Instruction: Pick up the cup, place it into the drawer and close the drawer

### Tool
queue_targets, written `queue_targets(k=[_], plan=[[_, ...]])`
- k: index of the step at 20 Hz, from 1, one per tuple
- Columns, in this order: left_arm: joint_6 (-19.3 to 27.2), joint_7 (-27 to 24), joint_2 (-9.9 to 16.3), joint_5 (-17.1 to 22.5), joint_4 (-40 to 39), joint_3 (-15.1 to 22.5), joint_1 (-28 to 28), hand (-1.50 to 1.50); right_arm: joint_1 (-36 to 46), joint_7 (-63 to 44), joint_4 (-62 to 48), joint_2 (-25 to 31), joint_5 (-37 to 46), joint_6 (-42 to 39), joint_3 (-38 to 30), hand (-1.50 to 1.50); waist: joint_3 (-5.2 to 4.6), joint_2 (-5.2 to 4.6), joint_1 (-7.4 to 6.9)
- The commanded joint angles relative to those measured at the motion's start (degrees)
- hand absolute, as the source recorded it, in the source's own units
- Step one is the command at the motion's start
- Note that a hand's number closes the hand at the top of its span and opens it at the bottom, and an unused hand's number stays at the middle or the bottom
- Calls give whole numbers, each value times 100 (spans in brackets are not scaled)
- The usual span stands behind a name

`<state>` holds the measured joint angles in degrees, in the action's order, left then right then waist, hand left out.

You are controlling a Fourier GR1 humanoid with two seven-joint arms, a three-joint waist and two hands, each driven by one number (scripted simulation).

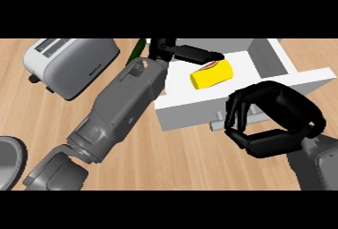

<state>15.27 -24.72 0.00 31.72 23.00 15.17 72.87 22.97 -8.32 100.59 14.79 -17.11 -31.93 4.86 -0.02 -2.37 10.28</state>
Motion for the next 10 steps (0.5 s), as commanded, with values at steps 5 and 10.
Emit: queue_targets(k=[5, 10], plan=[[348, -281, 0, 505, -14, -17, 41, -150, -590, -384, 302, 690, 1323, -408, 718, -150, 4, 156, -451], [178, -459, 0, 643, -44, -148, -128, -150, -623, 341, -337, 640, 3147, 264, 1051, -150, 11, 135, -840]])
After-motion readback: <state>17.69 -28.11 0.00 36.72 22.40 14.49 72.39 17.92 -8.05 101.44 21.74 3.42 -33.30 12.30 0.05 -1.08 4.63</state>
